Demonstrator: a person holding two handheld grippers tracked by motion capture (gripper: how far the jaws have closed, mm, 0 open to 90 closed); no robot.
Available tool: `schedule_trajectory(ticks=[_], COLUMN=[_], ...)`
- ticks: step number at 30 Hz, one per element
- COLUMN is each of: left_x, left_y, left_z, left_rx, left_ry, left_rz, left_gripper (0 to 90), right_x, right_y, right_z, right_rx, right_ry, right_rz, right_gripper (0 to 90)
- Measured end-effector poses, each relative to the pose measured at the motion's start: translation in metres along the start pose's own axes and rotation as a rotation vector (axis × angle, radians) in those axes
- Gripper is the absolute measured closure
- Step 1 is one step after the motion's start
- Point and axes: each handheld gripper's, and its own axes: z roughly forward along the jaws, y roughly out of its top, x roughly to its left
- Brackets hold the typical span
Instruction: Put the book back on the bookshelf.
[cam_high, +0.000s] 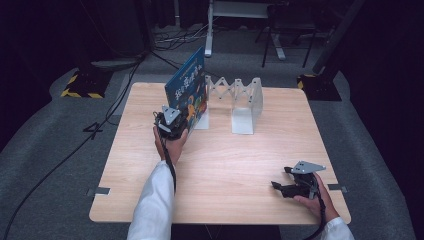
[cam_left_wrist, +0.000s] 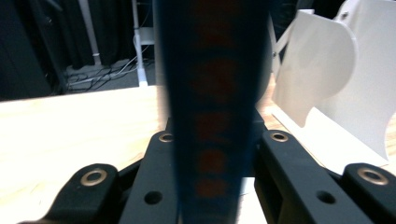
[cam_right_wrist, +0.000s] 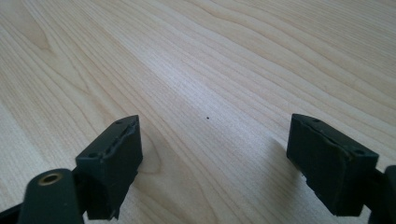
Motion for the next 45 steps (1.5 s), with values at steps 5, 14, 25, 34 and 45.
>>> schedule_trajectory(ticks=[5, 14, 25, 34, 45], left_x=[0.003, 0.001, -0.006, -0.015, -0.018], left_y=[-0.002, -0.013, -0.026, -0.033, -0.035], left_z=[-0.003, -0.005, -0.012, -0.013, -0.011], left_rx=[0.008, 0.045, 0.052, 0.066, 0.091], left_ry=[-0.004, -0.005, -0.02, -0.025, -0.039], left_rz=[0.003, 0.049, 0.078, 0.112, 0.122], left_gripper=[76.5, 74.9, 73.3, 69.4, 66.6], right_x=[0.0, 0.0, 0.0, 0.0, 0.0], right_y=[0.0, 0.0, 0.0, 0.0, 0.0], right_z=[0.0, 0.0, 0.0, 0.0, 0.0], right_rx=[0.0, 0.001, 0.0, 0.0, 0.0], right_ry=[-0.001, 0.001, 0.001, 0.0, 0.002], right_rz=[-0.001, -0.002, -0.002, -0.003, 0.001], right_gripper=[18.7, 18.6, 18.6, 18.5, 18.4])
